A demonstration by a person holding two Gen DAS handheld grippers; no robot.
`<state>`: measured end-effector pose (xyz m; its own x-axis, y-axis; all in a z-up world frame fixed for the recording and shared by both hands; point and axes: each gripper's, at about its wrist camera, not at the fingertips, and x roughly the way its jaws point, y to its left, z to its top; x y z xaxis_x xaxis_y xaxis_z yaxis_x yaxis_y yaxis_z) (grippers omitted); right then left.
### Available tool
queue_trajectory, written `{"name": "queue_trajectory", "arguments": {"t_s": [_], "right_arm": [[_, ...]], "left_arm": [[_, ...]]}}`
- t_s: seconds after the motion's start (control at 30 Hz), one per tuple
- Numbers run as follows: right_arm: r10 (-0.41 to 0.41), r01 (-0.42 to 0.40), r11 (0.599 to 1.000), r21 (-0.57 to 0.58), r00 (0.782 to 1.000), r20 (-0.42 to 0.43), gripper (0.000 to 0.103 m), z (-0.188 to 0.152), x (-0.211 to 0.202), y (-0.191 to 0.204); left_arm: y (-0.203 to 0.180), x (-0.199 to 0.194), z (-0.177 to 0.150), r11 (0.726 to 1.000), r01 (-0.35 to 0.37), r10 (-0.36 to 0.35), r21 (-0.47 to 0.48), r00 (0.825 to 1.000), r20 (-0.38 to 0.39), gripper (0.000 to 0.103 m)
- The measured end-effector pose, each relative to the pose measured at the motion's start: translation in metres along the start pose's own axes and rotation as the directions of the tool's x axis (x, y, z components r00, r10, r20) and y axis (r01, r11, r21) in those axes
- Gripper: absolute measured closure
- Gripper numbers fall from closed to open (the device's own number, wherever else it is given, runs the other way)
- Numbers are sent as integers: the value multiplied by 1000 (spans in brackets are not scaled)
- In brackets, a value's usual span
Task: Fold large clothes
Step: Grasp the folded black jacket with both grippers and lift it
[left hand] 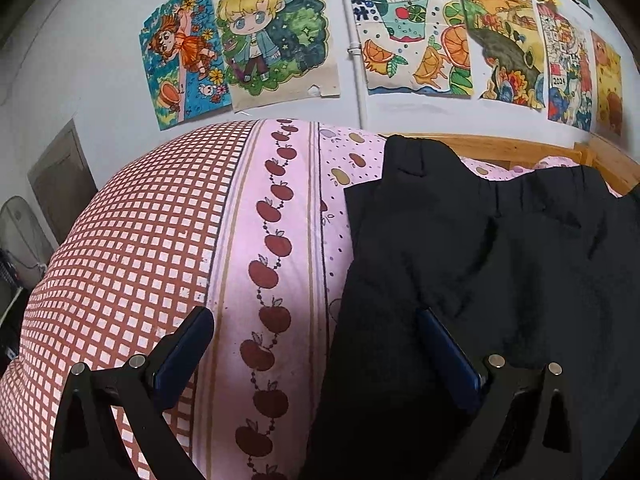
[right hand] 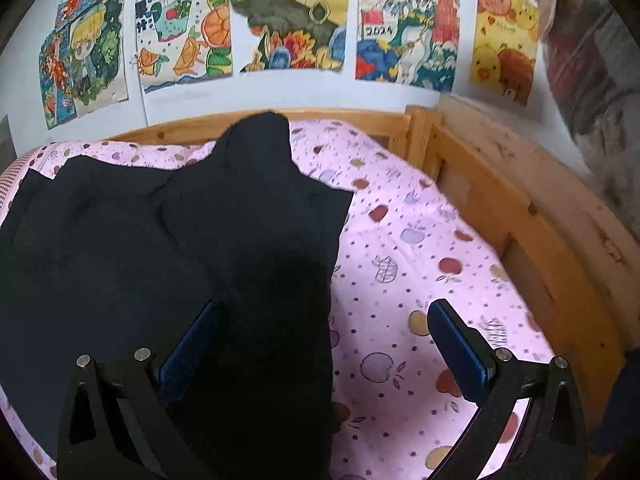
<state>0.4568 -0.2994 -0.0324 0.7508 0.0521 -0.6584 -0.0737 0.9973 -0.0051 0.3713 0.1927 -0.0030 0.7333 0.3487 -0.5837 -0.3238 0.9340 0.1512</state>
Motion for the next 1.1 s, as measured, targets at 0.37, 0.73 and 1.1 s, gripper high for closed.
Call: {"name": "queue_trajectory", "arguments": {"t_s": [0.37,0.73,1.1], "right_arm": [[285,-267,949,168,954,-93,1,-22,44,-21],[502,-484,862,148,857,-118,1,-26,62,-3],[677,-623,733,272,709,-200,1,-25,103,7]], "left_arm": [[8,21,-4,977,207,-210,-43,975,-75,0],[18,61,-6,873,448,-482,-191,852,-205,0],[-4,96,-2,730,621,-683,-285,660,-314,0]]}}
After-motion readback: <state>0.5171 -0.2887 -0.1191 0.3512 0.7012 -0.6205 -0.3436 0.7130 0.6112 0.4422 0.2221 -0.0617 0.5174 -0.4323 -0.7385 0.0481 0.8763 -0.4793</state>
